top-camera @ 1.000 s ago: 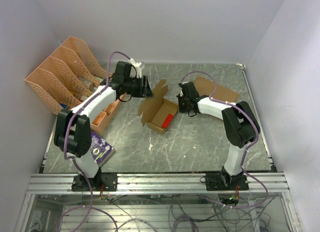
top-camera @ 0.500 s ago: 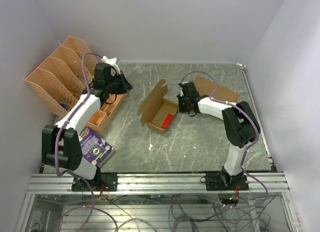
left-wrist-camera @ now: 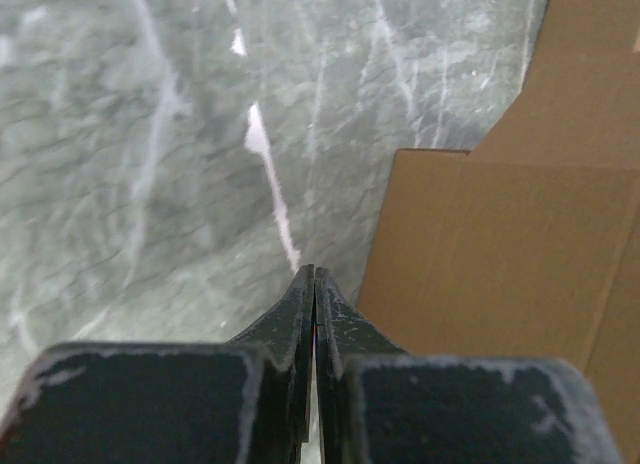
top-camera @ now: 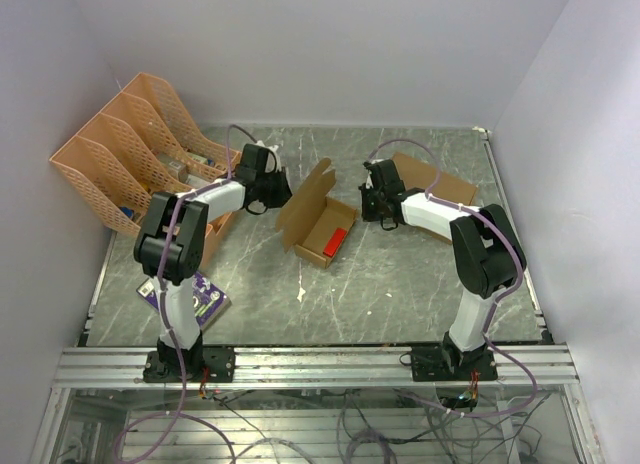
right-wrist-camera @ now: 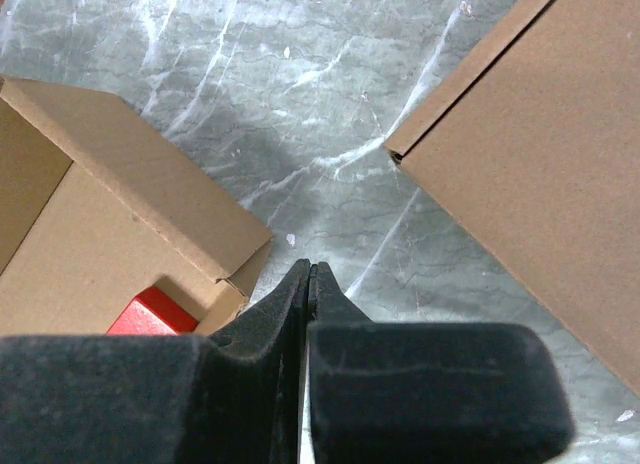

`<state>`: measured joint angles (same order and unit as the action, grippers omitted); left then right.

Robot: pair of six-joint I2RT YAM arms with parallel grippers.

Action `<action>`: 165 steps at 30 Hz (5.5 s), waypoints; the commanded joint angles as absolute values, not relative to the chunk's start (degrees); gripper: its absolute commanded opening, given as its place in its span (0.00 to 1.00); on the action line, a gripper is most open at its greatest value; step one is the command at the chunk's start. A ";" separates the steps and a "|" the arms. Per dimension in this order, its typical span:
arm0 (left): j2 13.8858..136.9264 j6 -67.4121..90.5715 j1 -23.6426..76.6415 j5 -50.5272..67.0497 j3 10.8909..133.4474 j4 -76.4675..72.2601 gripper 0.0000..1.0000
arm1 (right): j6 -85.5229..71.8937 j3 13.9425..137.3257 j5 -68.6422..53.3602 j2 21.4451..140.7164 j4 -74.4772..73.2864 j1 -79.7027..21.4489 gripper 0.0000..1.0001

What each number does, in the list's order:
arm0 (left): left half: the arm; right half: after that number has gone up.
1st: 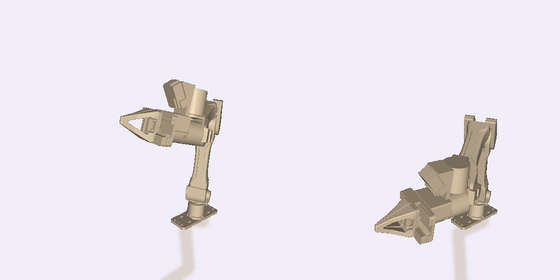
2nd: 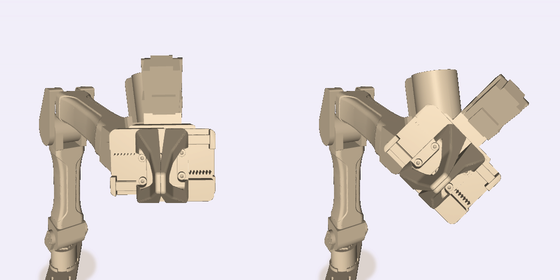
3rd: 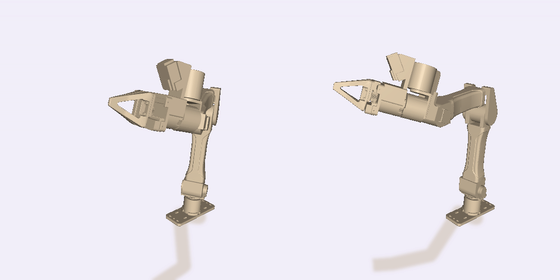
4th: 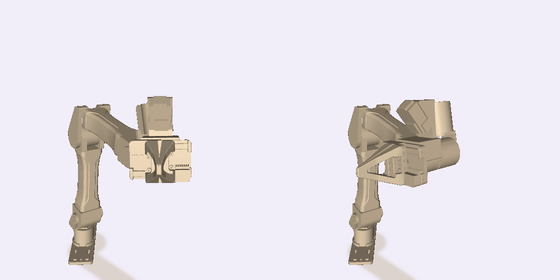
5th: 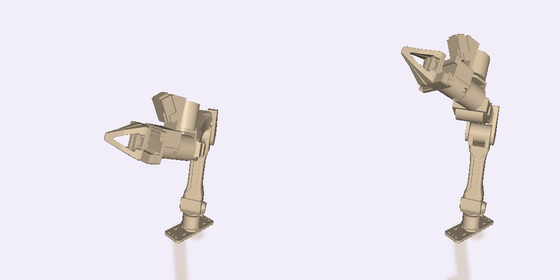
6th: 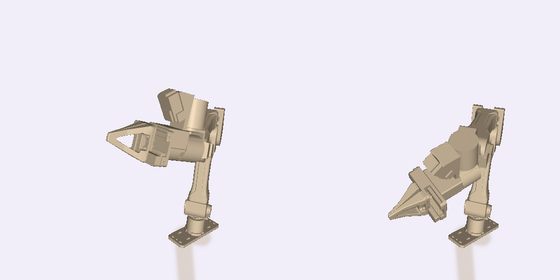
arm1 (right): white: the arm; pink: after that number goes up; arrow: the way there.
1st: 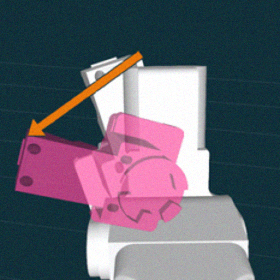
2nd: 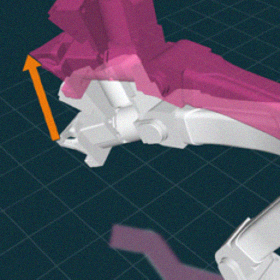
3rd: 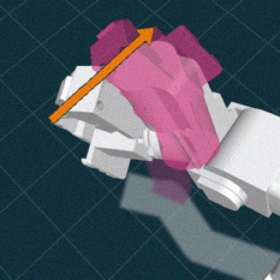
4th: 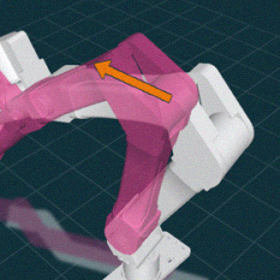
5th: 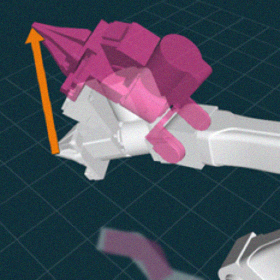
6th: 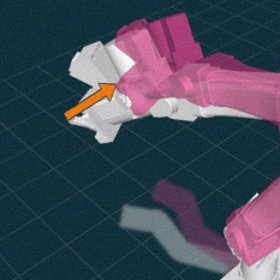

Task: Fold the paper box

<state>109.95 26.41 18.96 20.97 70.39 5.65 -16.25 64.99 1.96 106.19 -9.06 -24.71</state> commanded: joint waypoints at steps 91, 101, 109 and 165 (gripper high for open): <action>123.81 22.13 26.74 25.57 88.07 13.24 0.07 | -10.44 74.96 -1.23 113.06 -12.51 -26.79 0.00; 126.57 22.25 28.00 28.00 90.57 12.76 0.07 | -10.17 75.41 -1.58 113.46 -12.22 -27.95 0.00; 127.07 20.91 28.03 28.16 91.46 13.49 0.07 | -9.66 74.68 -1.87 113.30 -11.43 -27.95 0.00; 73.64 66.00 40.03 5.74 17.32 -26.02 0.10 | 38.63 90.58 -44.35 124.06 -27.33 -17.70 0.00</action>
<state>65.12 60.95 37.41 8.58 16.08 -8.51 38.06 93.36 -42.41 127.33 -26.17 -17.43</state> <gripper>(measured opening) 0.105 0.004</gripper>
